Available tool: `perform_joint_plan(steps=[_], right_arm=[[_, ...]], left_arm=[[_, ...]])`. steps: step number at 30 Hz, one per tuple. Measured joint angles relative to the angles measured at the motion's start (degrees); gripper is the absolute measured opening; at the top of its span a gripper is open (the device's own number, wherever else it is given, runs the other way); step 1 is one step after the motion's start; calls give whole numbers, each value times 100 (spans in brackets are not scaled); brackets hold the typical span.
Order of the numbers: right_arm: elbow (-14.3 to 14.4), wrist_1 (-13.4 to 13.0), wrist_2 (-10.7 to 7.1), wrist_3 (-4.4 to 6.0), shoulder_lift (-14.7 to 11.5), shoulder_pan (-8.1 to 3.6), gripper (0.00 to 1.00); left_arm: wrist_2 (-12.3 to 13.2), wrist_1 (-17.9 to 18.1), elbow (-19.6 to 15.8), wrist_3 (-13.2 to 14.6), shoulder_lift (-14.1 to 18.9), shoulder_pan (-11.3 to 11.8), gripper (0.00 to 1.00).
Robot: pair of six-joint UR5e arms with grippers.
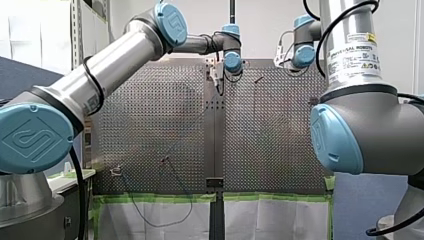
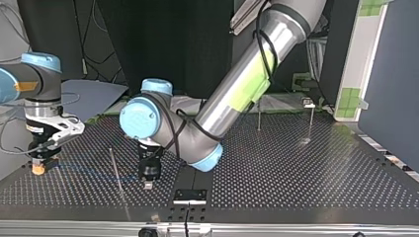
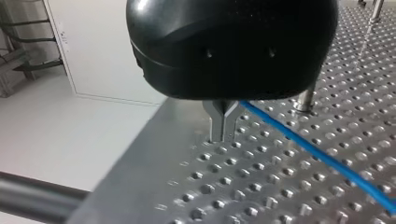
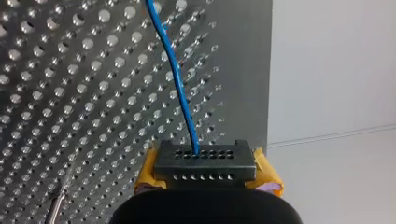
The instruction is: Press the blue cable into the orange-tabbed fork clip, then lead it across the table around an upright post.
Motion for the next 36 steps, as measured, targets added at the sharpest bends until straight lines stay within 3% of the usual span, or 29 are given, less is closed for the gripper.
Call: perform_joint_plan(steps=[4,12,25,26,28,29,30,32,36], right_arm=[[1,-4,-11,2,63,-50,0],[2,-27,-55,2,158,-130,0],[12,-60,-255,-11,476,-117,0],[19,-62,-311,-16,512,-103,0],[37,-65,-397,-24,547,-77,0],[62,-71,-457,-28,561,-56,0],[88,-81,-506,-32,569,-39,0],[164,-125,-614,-38,581,-6,0],[363,-294,-835,-58,589,26,0]], left_arm=[[30,24,78,-21,-141,7,0],[142,222,-290,-23,-178,78,0],[153,356,-575,-15,-185,120,0],[151,366,-578,-12,-183,120,8],[158,404,-580,-6,-183,121,8],[168,432,-583,-2,-185,121,24],[177,447,-585,-1,-185,121,24],[182,471,-587,17,-185,119,44],[147,472,-594,131,-182,108,49]])
